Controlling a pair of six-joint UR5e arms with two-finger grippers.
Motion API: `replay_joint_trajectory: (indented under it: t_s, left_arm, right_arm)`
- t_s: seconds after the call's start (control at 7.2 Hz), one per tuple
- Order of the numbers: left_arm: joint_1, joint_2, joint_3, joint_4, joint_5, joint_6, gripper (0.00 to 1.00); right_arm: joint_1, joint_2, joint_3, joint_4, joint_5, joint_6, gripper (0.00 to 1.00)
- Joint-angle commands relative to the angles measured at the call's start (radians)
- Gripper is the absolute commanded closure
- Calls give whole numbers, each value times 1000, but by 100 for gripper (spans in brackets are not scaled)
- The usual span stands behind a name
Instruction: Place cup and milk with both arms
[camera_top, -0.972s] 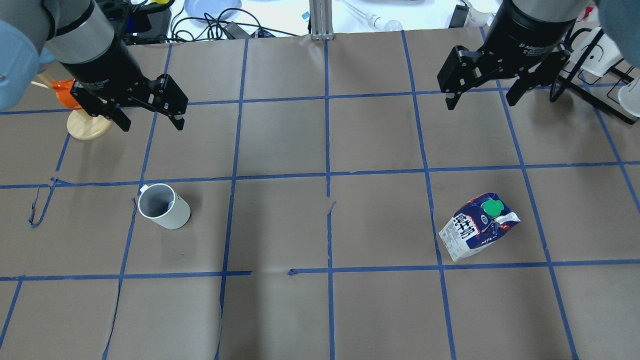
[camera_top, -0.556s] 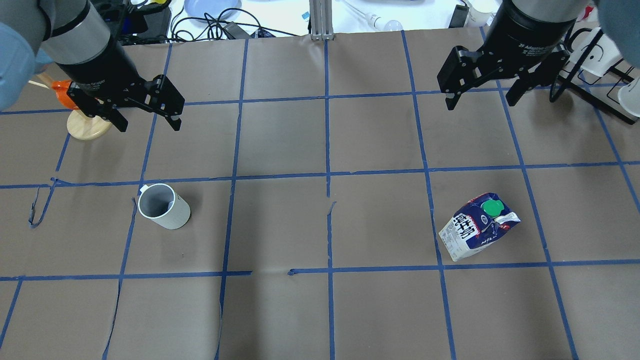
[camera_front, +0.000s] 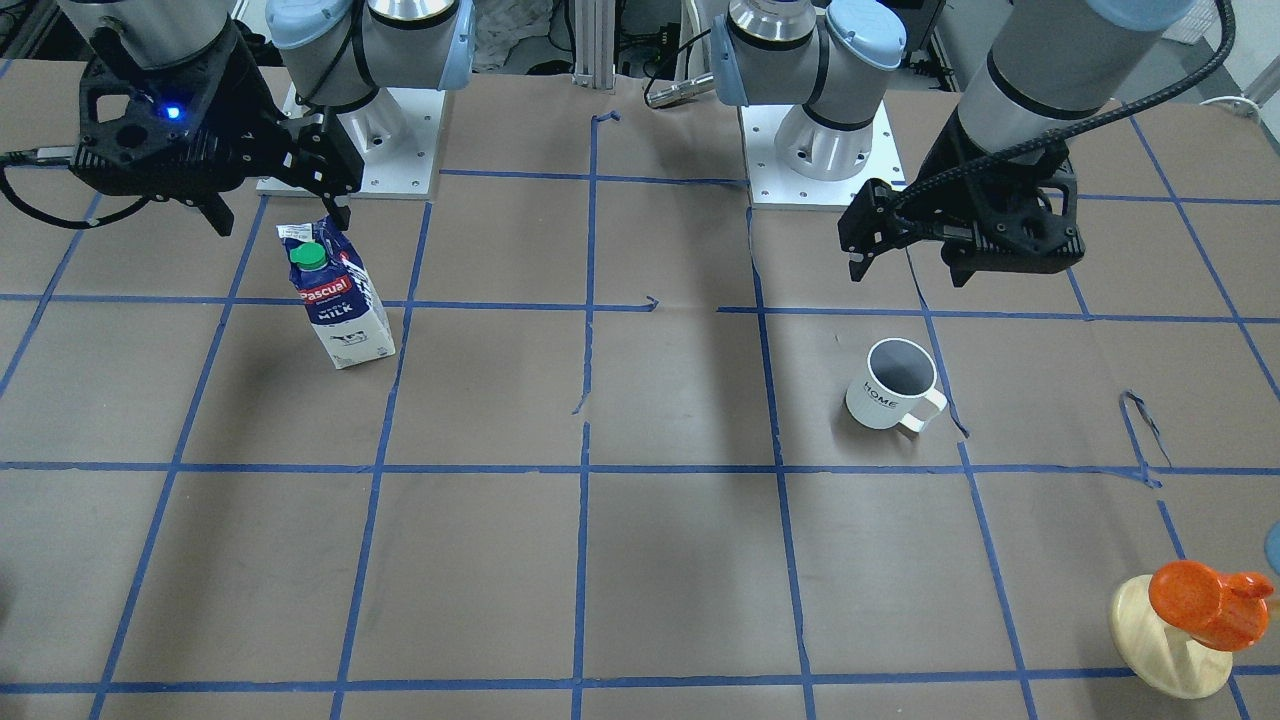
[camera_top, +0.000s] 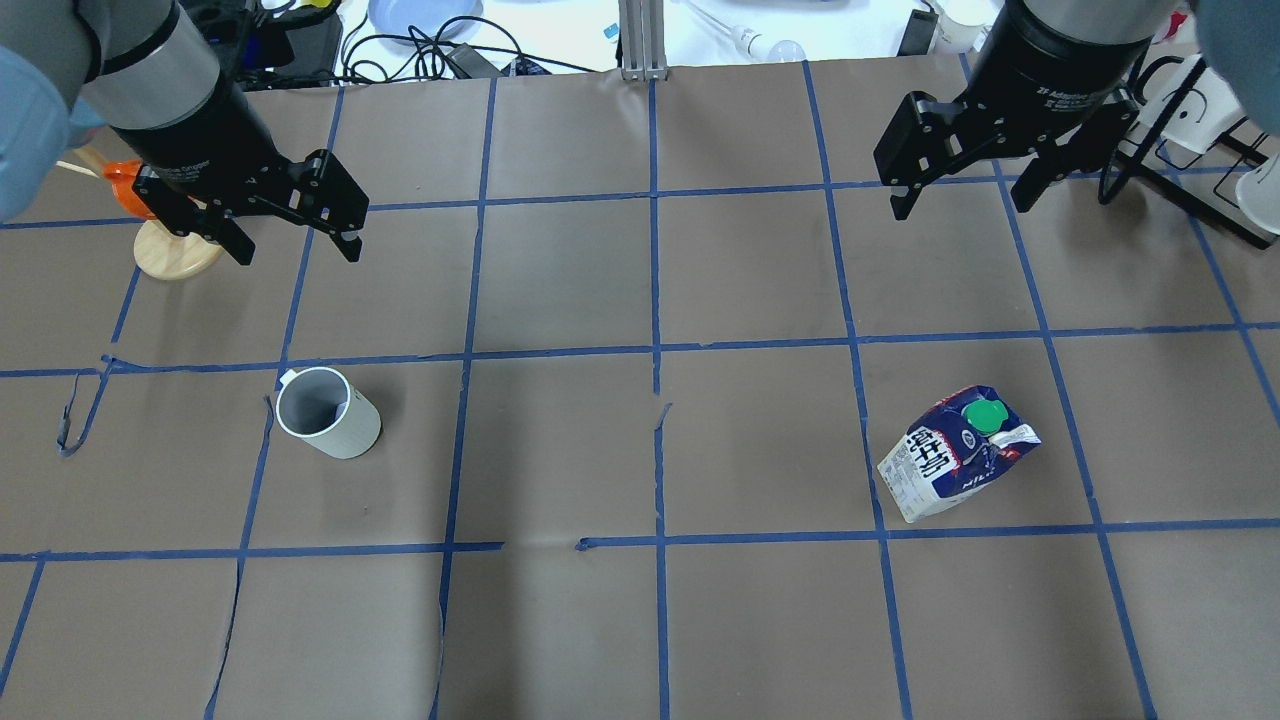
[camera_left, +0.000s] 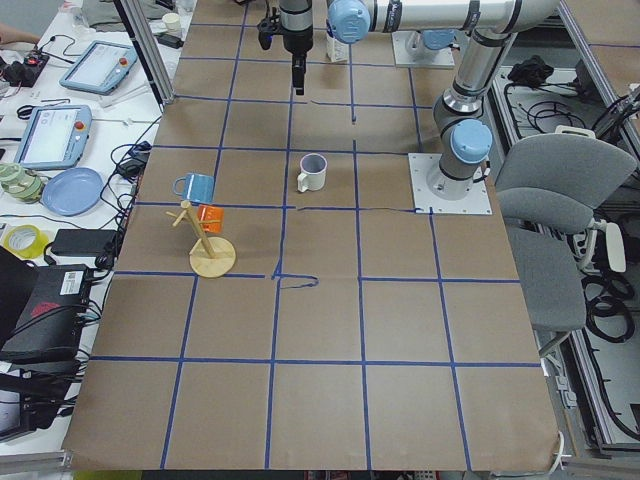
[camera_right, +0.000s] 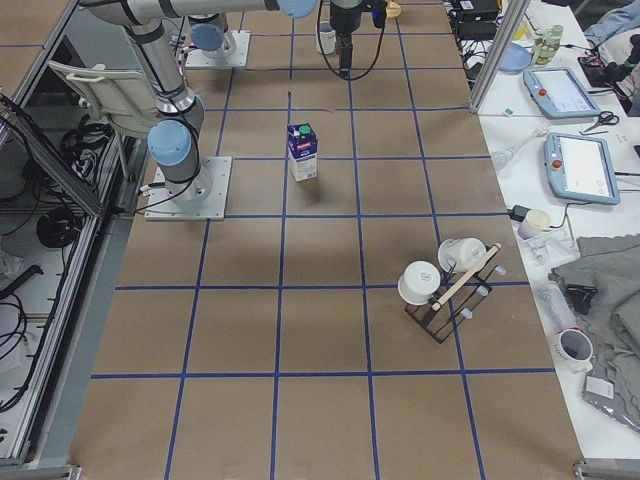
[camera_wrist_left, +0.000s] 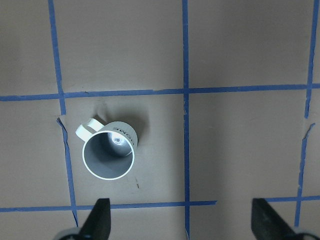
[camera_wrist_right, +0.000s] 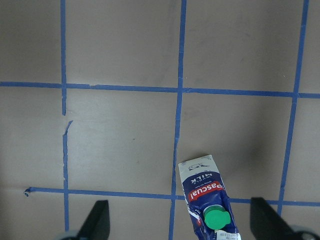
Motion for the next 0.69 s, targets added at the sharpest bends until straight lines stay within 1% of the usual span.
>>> replay_joint_trajectory:
  t_s: [0.0,0.56]
  left_arm:
    - [0,1,1,-1,0,-1,0]
    - [9,-10,-2,8,0,14,0]
  right_arm:
    - [0,2,10,-1,-4,0,0]
    - [0,-1,14,-4,-4,0,0]
